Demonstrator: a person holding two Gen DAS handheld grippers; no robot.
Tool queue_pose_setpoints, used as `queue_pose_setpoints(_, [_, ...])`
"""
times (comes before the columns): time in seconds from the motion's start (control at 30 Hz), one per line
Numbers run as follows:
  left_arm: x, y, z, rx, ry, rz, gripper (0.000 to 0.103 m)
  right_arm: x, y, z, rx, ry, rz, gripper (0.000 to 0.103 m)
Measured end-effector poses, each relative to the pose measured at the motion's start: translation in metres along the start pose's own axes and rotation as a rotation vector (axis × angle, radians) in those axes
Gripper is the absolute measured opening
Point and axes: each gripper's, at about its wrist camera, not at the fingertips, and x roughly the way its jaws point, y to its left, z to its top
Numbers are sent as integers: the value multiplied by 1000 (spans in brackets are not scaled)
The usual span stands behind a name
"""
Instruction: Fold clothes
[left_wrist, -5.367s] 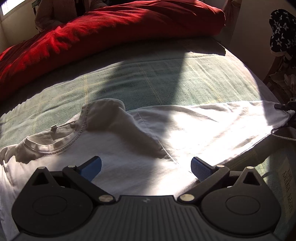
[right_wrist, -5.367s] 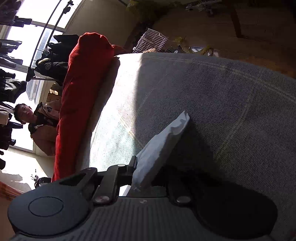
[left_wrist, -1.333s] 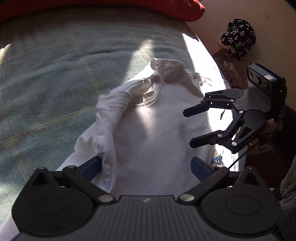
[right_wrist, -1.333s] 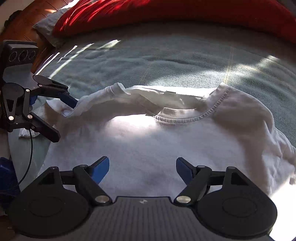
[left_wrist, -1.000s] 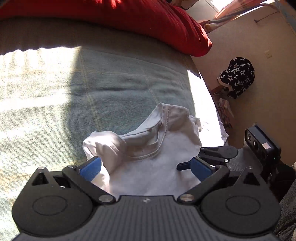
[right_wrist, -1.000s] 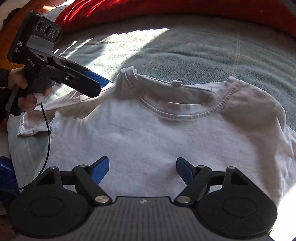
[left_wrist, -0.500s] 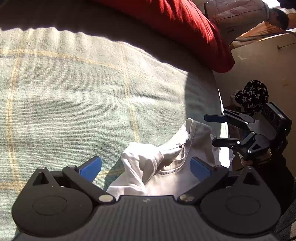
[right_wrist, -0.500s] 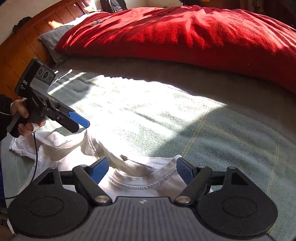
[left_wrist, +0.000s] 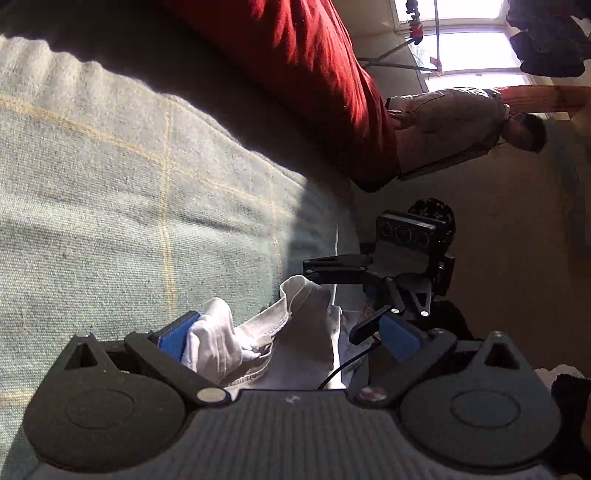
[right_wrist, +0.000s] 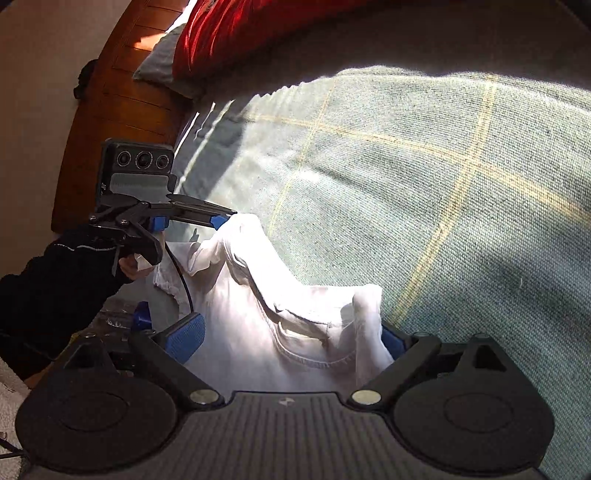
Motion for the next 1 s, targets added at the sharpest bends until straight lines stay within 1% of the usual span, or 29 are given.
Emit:
queue_pose_setpoints(0.07, [-16, -12, 7, 23, -82, -33, 101, -9, 6, 0, -12, -42, 3, 96])
queue_pose_setpoints(0.1, [-27, -20, 12, 41, -137, -27, 101, -14, 10, -1, -17, -65, 3, 97])
queue_pose_setpoints(0.13, [-36, -25, 15, 55, -167, -16, 101, -19, 13, -1, -22, -88, 3, 97])
queue_pose_setpoints(0.2, [-46, -35, 19, 95, -187, 52, 102, -29, 20, -2, -32, -134, 2, 97])
queue_pose_setpoints(0.3, [-37, -41, 11, 121, -101, 84, 102, -45, 30, -4, -46, -203, 1, 97])
queue_pose_setpoints(0.37, [-24, -44, 2, 186, -47, 168, 102, -55, 37, -5, -56, -249, 0, 97])
queue_pose_setpoints(0.4, [-17, -45, -2, 219, -20, 211, 101, -54, 41, -4, -75, -251, -30, 96])
queue_pose_setpoints(0.47, [-9, -47, -1, 290, -17, 316, 101, -33, 43, 4, -134, -197, -182, 96])
queue_pose_setpoints(0.5, [-8, -44, 1, 307, -23, 382, 100, -25, 38, 7, -135, -176, -248, 91])
queue_pose_setpoints(0.53, [-7, -41, 3, 323, -29, 448, 97, -17, 33, 9, -136, -154, -314, 75])
queue_pose_setpoints(0.57, [-9, -38, 1, 321, -37, 471, 91, -10, 29, 12, -134, -135, -363, 66])
queue_pose_setpoints(0.6, [-11, -35, 0, 318, -46, 492, 87, -3, 28, 14, -143, -121, -378, 54])
queue_pose_setpoints(0.63, [-13, -32, -2, 316, -55, 512, 87, 4, 32, 13, -175, -107, -384, 49])
queue_pose_setpoints(0.67, [-15, -29, -4, 313, -64, 533, 87, 11, 37, 13, -208, -92, -389, 49])
queue_pose_setpoints(0.77, [-20, -25, -15, 293, -63, 525, 87, 33, 51, 12, -311, -46, -414, 49])
queue_pose_setpoints(0.87, [-25, -20, -23, 269, -62, 520, 87, 58, 68, 4, -449, 16, -486, 49])
queue_pose_setpoints(1.0, [-26, -19, -36, 278, -54, 524, 87, 82, 86, -16, -633, 85, -592, 50])
